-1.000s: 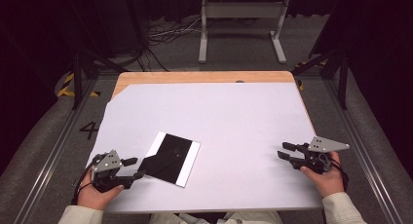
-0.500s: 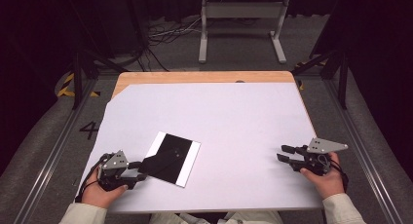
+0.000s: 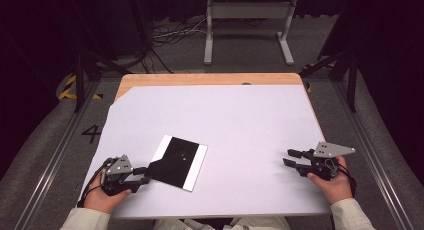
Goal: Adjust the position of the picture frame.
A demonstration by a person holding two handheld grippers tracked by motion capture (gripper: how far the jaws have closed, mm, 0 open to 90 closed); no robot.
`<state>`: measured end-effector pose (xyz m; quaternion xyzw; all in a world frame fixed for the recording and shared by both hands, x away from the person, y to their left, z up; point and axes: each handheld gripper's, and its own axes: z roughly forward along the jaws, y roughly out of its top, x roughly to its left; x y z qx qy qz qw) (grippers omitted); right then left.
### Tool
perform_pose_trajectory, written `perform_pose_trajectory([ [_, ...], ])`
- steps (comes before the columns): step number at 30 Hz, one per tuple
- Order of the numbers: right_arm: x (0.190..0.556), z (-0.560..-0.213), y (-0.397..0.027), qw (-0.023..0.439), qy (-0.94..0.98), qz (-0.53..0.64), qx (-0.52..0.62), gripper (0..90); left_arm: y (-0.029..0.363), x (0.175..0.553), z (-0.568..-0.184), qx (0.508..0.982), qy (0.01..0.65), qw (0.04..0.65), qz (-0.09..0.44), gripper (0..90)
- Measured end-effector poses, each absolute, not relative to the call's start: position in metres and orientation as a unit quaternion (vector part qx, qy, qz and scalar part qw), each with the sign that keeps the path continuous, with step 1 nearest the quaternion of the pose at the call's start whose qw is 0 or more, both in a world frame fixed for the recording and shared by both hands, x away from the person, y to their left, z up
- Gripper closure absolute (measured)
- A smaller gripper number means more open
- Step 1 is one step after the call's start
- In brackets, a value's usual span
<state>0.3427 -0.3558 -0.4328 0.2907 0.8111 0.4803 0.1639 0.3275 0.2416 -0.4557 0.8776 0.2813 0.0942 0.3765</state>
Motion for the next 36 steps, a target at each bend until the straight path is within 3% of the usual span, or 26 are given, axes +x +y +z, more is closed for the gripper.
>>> perform_pose_trajectory([
  [3, 0.342, -0.432, -0.355, 0.162, 0.811, 0.481, 0.292, 57.0, 0.223, 0.328, -0.456, 0.883, 0.260, 0.383, 0.078, 70.4],
  [19, 0.339, -0.431, -0.354, 0.161, 0.810, 0.484, 0.288, 56.2, 0.135, 0.346, -0.455, 0.901, 0.173, 0.397, 0.027, 77.0],
  [20, 0.339, -0.430, -0.354, 0.162, 0.810, 0.485, 0.287, 56.1, 0.129, 0.348, -0.455, 0.903, 0.168, 0.393, 0.037, 83.8],
  [22, 0.339, -0.430, -0.354, 0.161, 0.810, 0.486, 0.287, 56.1, 0.123, 0.351, -0.455, 0.903, 0.166, 0.395, 0.030, 89.1],
  [26, 0.339, -0.430, -0.356, 0.162, 0.809, 0.487, 0.288, 55.9, 0.103, 0.362, -0.456, 0.900, 0.162, 0.404, 0.013, 90.0],
  [36, 0.339, -0.431, -0.356, 0.160, 0.808, 0.488, 0.289, 55.2, 0.066, 0.373, -0.453, 0.905, 0.152, 0.397, 0.027, 90.0],
])
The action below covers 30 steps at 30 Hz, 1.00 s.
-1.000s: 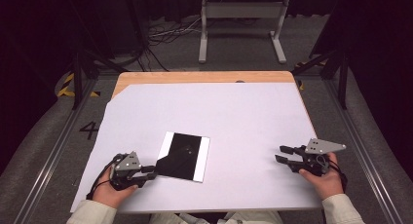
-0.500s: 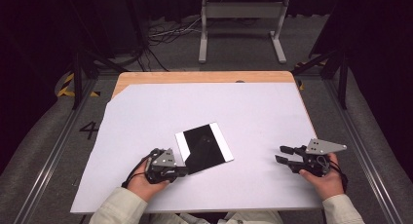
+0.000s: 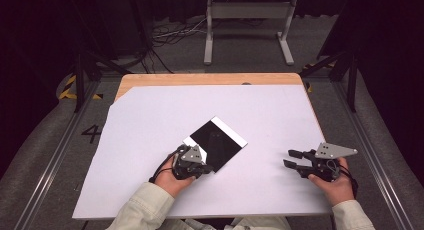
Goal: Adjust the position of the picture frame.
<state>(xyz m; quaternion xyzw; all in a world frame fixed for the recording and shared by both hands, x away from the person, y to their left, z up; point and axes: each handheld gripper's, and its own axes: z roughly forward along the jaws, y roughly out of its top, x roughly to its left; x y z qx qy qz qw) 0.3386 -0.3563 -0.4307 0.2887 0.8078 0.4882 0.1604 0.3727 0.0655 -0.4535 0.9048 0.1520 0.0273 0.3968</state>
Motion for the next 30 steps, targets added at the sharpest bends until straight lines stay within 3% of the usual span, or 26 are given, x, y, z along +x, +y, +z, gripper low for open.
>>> perform_pose_trajectory([
  [3, 0.339, -0.431, -0.356, 0.160, 0.808, 0.488, 0.288, 55.2, 0.061, 0.372, -0.450, 0.913, 0.143, 0.381, 0.041, 90.0],
  [8, 0.338, -0.431, -0.358, 0.159, 0.808, 0.489, 0.286, 58.3, 0.076, 0.380, -0.438, 0.899, 0.160, 0.406, 0.045, 90.0],
  [15, 0.332, -0.430, -0.355, 0.163, 0.811, 0.485, 0.284, 73.1, 0.117, 0.420, -0.433, 0.856, 0.273, 0.430, 0.090, 90.0],
  [20, 0.324, -0.426, -0.347, 0.158, 0.820, 0.474, 0.279, 83.1, 0.125, 0.442, -0.441, 0.854, 0.313, 0.387, 0.150, 90.0],
  [30, 0.307, -0.425, -0.344, 0.140, 0.826, 0.472, 0.274, 87.9, 0.126, 0.458, -0.449, 0.869, 0.321, 0.358, 0.120, 90.0],
])
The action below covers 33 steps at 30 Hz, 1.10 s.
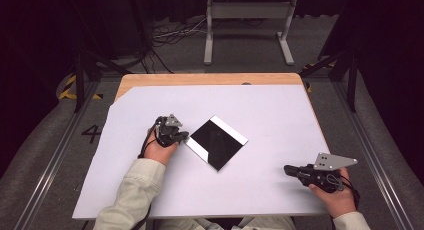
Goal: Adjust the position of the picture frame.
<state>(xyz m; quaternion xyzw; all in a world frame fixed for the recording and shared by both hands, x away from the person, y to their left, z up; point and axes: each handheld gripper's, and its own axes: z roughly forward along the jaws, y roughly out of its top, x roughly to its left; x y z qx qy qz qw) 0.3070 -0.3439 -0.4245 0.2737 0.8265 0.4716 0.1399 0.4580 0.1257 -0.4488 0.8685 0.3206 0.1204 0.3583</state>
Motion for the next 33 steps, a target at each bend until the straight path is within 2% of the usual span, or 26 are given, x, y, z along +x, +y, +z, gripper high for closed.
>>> perform_pose_trajectory([
  [7, 0.306, -0.423, -0.341, 0.134, 0.825, 0.477, 0.272, 89.3, 0.125, 0.452, -0.448, 0.879, 0.299, 0.355, 0.107, 90.0],
  [12, 0.308, -0.422, -0.334, 0.127, 0.827, 0.477, 0.267, 89.4, 0.123, 0.439, -0.446, 0.890, 0.272, 0.360, 0.056, 90.0],
  [21, 0.314, -0.422, -0.323, 0.110, 0.837, 0.470, 0.259, 90.0, 0.100, 0.409, -0.442, 0.917, 0.203, 0.342, 0.002, 90.0],
  [27, 0.316, -0.422, -0.314, 0.101, 0.843, 0.465, 0.250, 90.0, 0.087, 0.399, -0.447, 0.912, 0.179, 0.367, -0.041, 90.0],
  [33, 0.319, -0.424, -0.304, 0.095, 0.852, 0.455, 0.242, 90.0, 0.084, 0.397, -0.449, 0.909, 0.178, 0.375, -0.045, 90.0],
])
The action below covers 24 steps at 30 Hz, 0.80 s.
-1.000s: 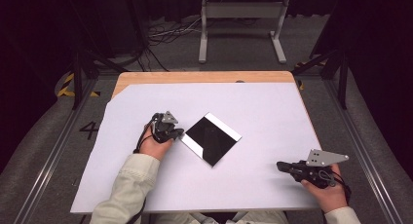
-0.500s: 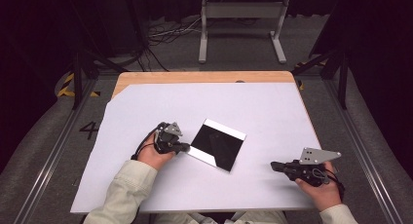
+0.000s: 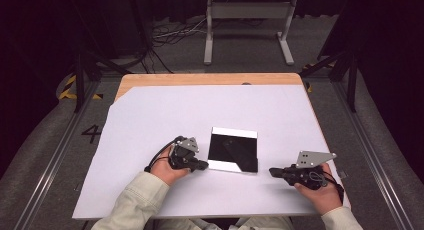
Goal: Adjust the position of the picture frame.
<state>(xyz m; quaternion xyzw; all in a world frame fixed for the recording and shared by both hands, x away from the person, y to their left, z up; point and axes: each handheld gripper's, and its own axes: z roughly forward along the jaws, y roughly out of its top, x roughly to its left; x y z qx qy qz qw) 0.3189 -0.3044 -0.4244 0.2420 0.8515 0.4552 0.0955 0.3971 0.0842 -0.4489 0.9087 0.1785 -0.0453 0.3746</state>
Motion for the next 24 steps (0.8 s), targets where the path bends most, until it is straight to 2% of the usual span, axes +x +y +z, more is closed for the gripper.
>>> perform_pose_trajectory([
  [11, 0.325, -0.428, -0.292, 0.095, 0.861, 0.439, 0.237, 90.0, 0.074, 0.394, -0.452, 0.903, 0.180, 0.388, -0.054, 90.0],
  [21, 0.327, -0.426, -0.294, 0.100, 0.858, 0.440, 0.244, 90.0, 0.066, 0.389, -0.452, 0.903, 0.170, 0.393, -0.036, 90.0],
  [24, 0.327, -0.424, -0.296, 0.102, 0.855, 0.444, 0.247, 90.0, 0.067, 0.384, -0.447, 0.905, 0.167, 0.391, -0.022, 87.1],
])
